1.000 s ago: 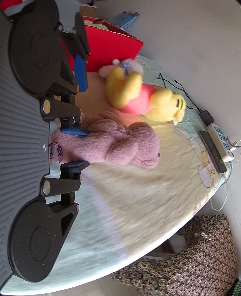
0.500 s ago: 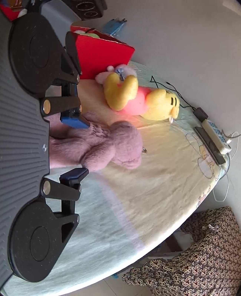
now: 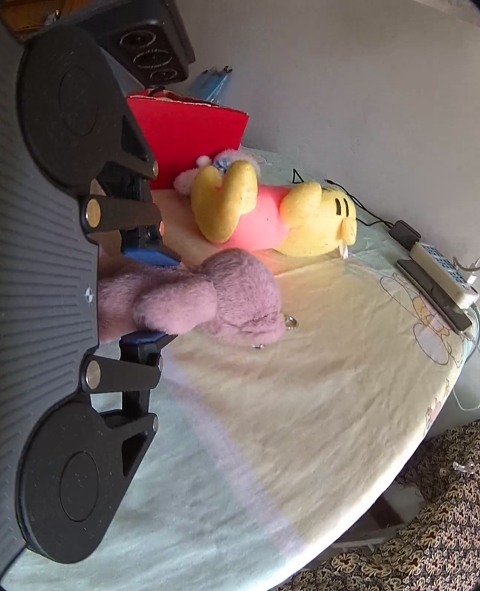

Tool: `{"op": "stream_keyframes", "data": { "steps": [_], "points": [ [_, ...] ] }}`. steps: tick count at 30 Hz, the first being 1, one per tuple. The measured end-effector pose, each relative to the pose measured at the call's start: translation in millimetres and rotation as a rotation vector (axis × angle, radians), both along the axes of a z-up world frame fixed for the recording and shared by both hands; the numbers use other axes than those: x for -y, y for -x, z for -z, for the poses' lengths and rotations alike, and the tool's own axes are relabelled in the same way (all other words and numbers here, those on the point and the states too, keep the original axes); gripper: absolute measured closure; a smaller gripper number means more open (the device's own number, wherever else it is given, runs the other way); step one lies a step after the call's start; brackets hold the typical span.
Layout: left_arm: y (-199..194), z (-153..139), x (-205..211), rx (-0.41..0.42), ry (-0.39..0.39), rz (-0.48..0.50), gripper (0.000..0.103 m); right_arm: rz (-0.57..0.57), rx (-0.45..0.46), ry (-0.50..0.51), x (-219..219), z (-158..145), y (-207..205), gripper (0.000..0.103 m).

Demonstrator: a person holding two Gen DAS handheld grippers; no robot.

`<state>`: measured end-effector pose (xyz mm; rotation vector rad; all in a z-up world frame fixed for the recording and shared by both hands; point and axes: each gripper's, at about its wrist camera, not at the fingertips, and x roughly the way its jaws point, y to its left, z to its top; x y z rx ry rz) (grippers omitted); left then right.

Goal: Organize objects

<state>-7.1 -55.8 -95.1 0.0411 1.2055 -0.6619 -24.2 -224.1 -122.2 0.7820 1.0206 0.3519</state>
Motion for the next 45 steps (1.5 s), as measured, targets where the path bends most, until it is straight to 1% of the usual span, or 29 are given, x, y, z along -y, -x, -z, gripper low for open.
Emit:
{"op": "stream_keyframes", "data": {
  "steps": [4,7,11,17,21,28,34,39,45],
  "points": [
    [2,-1,-2,0.014,-0.006,-0.002,0.017,-0.03,0.023,0.024,-4,-8,4,0.069],
    [6,-3,-8,0.019,0.003,-0.002,0.021,-0.04,0.031,0.025,-7,-12,10,0.071],
    [16,-10,-14,0.029,0.018,-0.004,0.023,-0.053,0.049,0.022,-13,-21,21,0.071],
    [40,-37,-31,0.113,0.032,0.0,0.023,-0.078,0.129,0.03,-33,-51,38,0.071],
    [50,-58,-48,0.163,0.057,-0.019,0.023,-0.092,0.186,0.031,-49,-72,45,0.072],
    [65,-99,-92,0.267,0.088,-0.068,0.023,-0.136,0.3,0.025,-89,-108,49,0.072],
    [69,-128,-142,0.343,0.119,-0.139,0.023,-0.19,0.387,0.009,-131,-134,43,0.072],
    [71,-147,-184,0.408,0.126,-0.207,0.023,-0.243,0.454,0.004,-171,-150,31,0.072],
    [66,-160,-233,0.451,0.127,-0.291,0.023,-0.31,0.521,0.012,-222,-163,13,0.072]
  ]
}}
